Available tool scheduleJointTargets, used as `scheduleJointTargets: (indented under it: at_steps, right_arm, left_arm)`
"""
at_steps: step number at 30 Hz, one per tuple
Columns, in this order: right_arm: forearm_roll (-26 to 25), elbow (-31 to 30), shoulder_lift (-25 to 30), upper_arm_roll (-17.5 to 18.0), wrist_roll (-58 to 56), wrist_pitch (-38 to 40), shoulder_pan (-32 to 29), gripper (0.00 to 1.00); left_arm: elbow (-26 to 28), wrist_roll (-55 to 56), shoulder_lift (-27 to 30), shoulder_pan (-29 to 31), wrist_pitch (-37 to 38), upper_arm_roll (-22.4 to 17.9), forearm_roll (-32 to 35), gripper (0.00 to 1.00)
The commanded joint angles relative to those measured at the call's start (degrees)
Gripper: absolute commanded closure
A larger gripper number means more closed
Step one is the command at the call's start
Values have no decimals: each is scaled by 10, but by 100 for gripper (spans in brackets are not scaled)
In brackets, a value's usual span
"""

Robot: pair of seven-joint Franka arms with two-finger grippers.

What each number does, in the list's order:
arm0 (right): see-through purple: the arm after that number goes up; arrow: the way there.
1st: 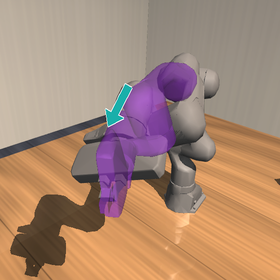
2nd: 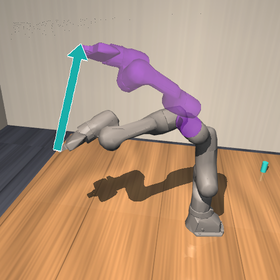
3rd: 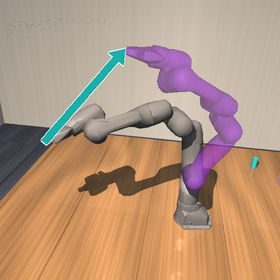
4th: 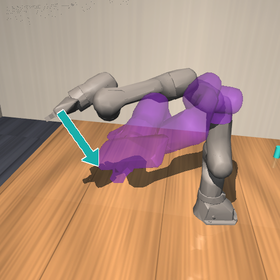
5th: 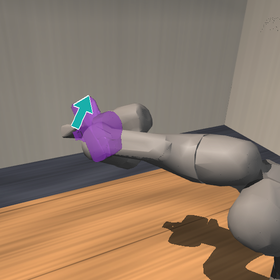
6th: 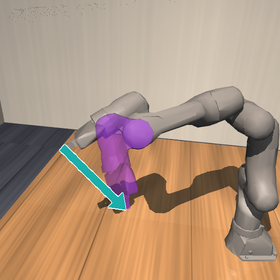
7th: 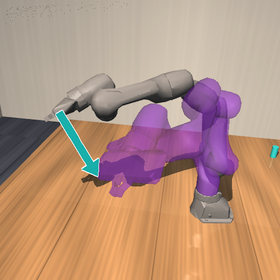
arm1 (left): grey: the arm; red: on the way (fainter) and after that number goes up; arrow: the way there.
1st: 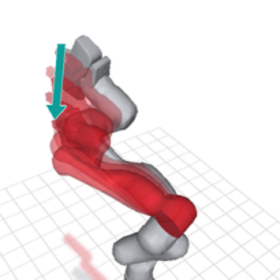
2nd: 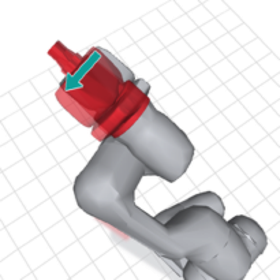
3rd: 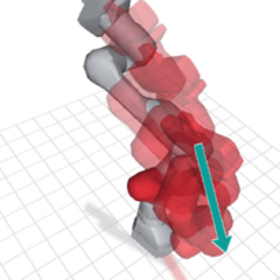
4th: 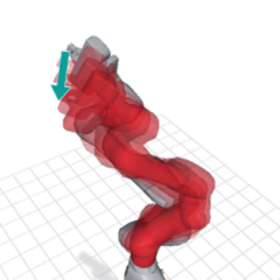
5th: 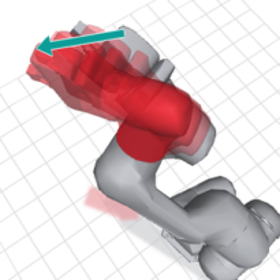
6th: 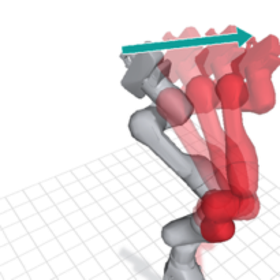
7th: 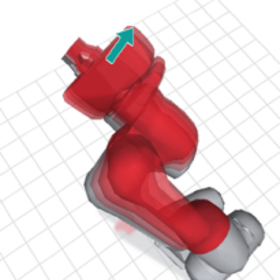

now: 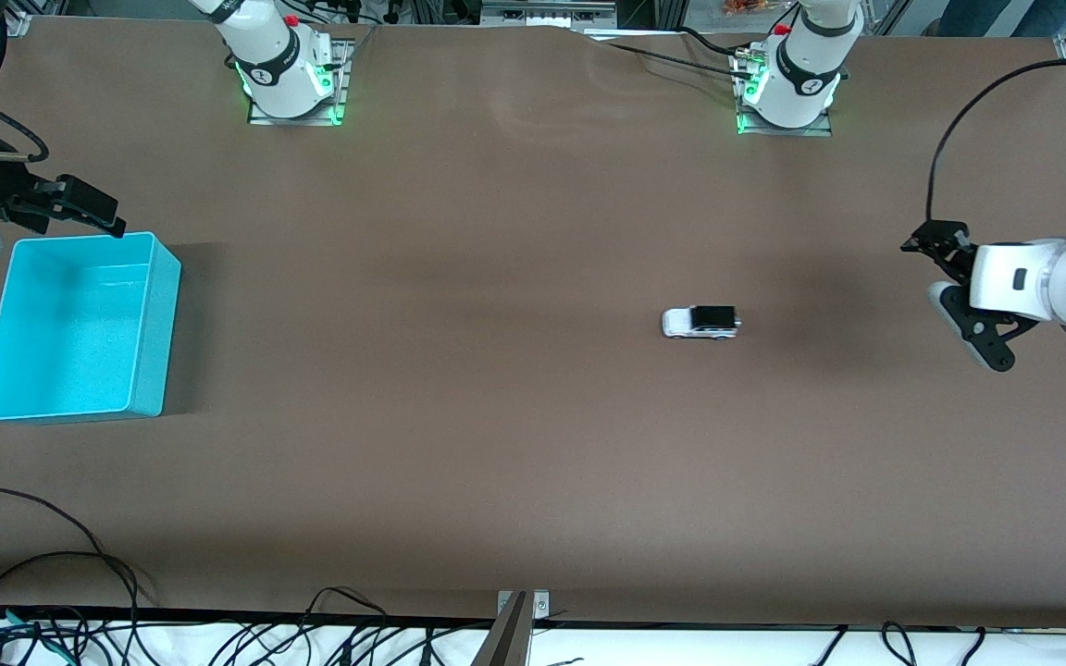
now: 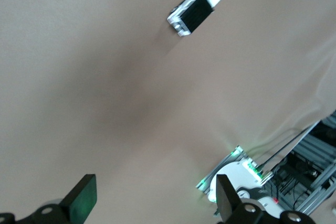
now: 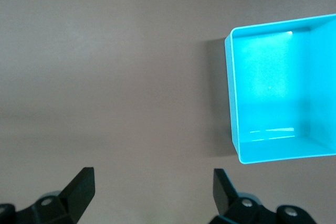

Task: Wind and store white jeep toy

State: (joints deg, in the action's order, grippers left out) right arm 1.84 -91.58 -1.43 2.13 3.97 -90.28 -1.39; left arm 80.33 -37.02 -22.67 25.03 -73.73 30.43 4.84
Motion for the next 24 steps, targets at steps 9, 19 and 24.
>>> scheduleJointTargets:
  at_steps: [9,19,24]
  right_arm:
    - [-3,4,-6,6,-5,16,-5,0]
    - [-3,3,-8,6,-6,27,-5,0]
    - [-3,3,-9,6,-5,27,-5,0]
  left_arm:
    - [18,109,69,-128,0,-89,-11,0]
    - [112,110,156,-183,-124,-158,-23,0]
    - [184,110,206,-213,-208,-192,-22,0]
